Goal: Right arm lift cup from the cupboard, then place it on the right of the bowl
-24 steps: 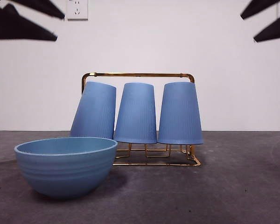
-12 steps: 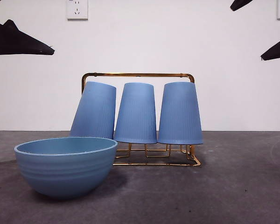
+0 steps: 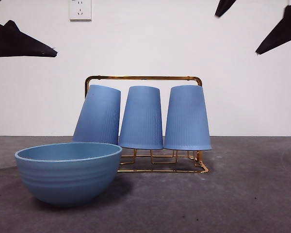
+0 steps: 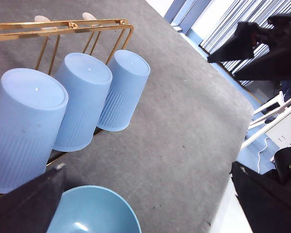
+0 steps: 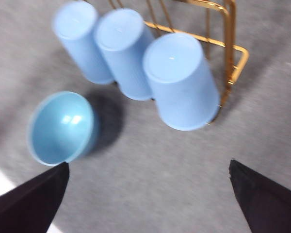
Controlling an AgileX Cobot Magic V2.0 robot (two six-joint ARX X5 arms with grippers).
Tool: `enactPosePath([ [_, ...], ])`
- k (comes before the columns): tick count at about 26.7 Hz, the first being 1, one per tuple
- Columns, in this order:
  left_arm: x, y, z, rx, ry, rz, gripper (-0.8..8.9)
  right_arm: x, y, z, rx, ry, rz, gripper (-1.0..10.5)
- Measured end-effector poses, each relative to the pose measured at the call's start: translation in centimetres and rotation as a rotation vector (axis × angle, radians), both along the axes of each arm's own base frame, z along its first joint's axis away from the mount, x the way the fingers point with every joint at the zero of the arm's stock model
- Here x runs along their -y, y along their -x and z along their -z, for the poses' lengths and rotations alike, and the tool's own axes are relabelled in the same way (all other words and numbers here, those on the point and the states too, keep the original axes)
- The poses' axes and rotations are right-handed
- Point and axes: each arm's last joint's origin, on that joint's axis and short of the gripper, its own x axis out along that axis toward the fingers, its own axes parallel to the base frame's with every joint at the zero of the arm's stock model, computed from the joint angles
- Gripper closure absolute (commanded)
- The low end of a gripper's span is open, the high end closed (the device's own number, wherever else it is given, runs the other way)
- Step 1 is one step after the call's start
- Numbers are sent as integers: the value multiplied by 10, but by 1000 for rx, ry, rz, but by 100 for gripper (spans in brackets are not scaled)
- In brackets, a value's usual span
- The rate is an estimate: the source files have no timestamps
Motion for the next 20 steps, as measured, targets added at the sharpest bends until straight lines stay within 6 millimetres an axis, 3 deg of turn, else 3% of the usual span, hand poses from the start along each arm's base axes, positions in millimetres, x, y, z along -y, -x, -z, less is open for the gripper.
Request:
enactPosePath([
  [4,1,0,0,0,0,5,259,-18,-21,-7,-47,108,-12,419],
  [10,3,1,0,0,0,14,259,-65,-65,-6,-116,288,-61,419],
  [15,4,1,0,0,0,19,259,-99,-94,8,-156,390,-89,419],
  [20,4,1,0,0,0,20,259,-113,-116,33,-178,490,-84,419],
])
